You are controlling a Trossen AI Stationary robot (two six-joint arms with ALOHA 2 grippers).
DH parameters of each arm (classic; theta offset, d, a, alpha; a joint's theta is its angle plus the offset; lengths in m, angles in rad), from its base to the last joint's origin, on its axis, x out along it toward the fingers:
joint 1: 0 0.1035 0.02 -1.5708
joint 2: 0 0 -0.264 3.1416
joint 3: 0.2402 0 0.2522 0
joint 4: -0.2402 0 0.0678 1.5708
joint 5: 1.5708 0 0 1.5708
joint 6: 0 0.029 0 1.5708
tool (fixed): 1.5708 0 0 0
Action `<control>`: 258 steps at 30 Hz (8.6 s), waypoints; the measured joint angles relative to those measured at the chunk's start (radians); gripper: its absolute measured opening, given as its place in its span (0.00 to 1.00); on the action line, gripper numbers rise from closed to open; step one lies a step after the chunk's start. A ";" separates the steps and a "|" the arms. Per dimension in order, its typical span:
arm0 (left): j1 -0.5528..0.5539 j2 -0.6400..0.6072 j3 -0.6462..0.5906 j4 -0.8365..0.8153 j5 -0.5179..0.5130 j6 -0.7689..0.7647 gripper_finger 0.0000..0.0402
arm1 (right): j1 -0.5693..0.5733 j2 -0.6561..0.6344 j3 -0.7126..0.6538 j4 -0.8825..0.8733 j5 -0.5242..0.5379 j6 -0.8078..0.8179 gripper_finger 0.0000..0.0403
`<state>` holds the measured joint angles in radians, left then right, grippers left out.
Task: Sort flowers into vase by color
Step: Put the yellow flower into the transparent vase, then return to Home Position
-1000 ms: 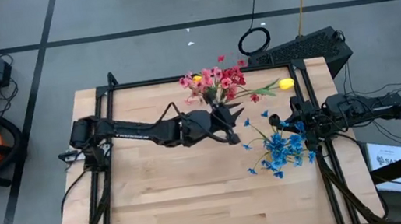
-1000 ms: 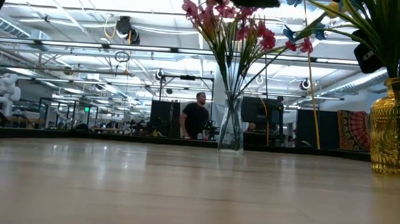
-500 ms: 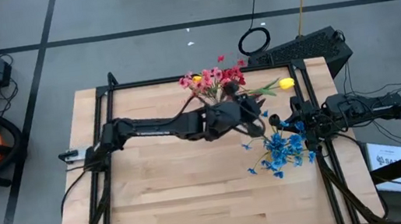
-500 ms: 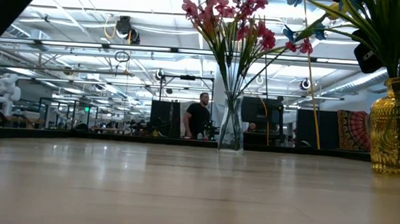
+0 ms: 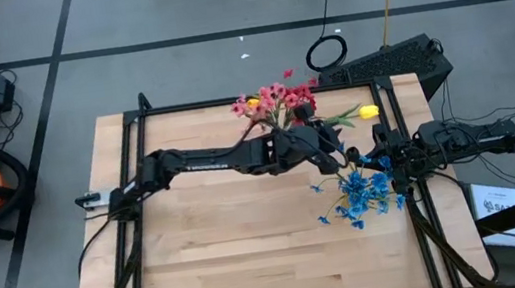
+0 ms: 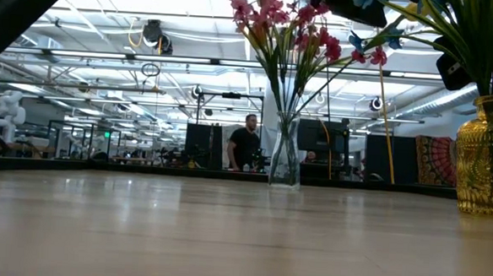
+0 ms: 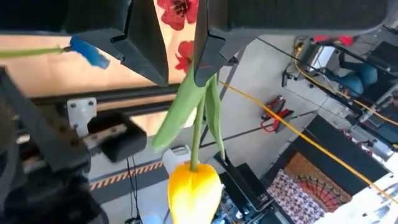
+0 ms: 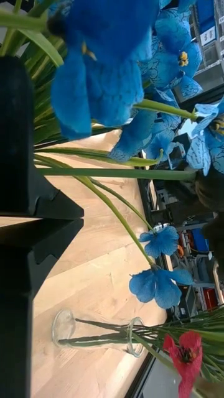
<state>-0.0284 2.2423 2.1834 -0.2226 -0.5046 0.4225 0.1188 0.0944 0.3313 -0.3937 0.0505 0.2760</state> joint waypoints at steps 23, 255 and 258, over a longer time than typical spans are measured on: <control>-0.128 -0.240 0.002 -0.018 -0.081 -0.061 0.21 | 0.000 0.000 0.000 0.000 0.000 0.000 0.00; -0.206 -0.990 -1.605 0.308 0.122 -1.148 0.21 | -0.190 0.906 1.227 -1.060 0.260 0.197 0.00; -0.206 -0.991 -1.604 0.321 0.108 -1.142 0.21 | -0.190 0.869 1.227 -1.086 0.263 0.258 0.00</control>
<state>-0.2348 1.2513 0.5791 0.0989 -0.3967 -0.7194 -0.0708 0.9632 1.5585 -1.4795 0.3135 0.5341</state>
